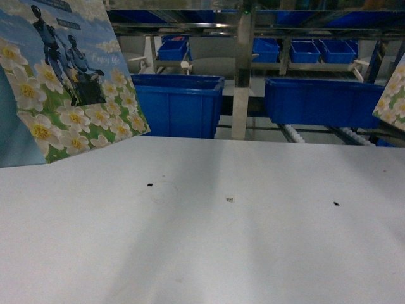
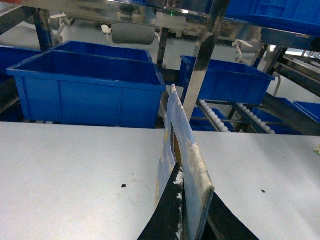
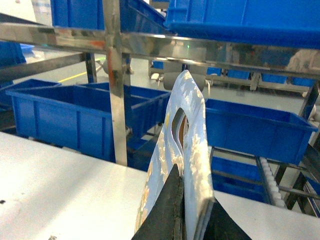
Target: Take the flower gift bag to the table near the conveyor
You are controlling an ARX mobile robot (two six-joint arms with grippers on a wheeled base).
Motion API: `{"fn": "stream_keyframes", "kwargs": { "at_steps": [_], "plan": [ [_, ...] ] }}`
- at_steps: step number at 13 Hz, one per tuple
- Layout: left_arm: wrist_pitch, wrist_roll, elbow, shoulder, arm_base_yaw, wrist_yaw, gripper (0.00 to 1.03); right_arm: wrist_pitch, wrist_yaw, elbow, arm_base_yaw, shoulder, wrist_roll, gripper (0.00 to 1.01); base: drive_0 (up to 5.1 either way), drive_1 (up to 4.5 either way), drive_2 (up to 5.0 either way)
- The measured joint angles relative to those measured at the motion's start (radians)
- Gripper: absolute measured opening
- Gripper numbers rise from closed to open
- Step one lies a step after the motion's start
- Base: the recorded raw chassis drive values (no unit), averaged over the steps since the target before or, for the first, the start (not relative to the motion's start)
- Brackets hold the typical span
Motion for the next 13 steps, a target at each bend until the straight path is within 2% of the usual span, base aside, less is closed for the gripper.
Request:
{"fn": "stream_keyframes", "kwargs": {
  "at_steps": [3, 4, 8, 13],
  "plan": [
    [0.0, 0.0, 0.0, 0.0, 0.0, 0.0, 0.02, 0.127, 0.002, -0.015, -0.048, 0.189, -0.045, 0.02, 0.0, 0.0, 0.0],
    [0.0, 0.0, 0.0, 0.0, 0.0, 0.0, 0.02, 0.138, 0.004, -0.015, -0.061, 0.233, -0.045, 0.02, 0.0, 0.0, 0.0],
    [0.0, 0.0, 0.0, 0.0, 0.0, 0.0, 0.02, 0.234, -0.065, -0.013, -0.088, 0.404, -0.058, 0.02, 0.0, 0.0, 0.0],
    [0.0, 0.0, 0.0, 0.0, 0.0, 0.0, 0.02, 0.261, -0.097, 0.054, -0.113, 0.531, -0.098, 0.02, 0.0, 0.0, 0.0]
  ]
}}
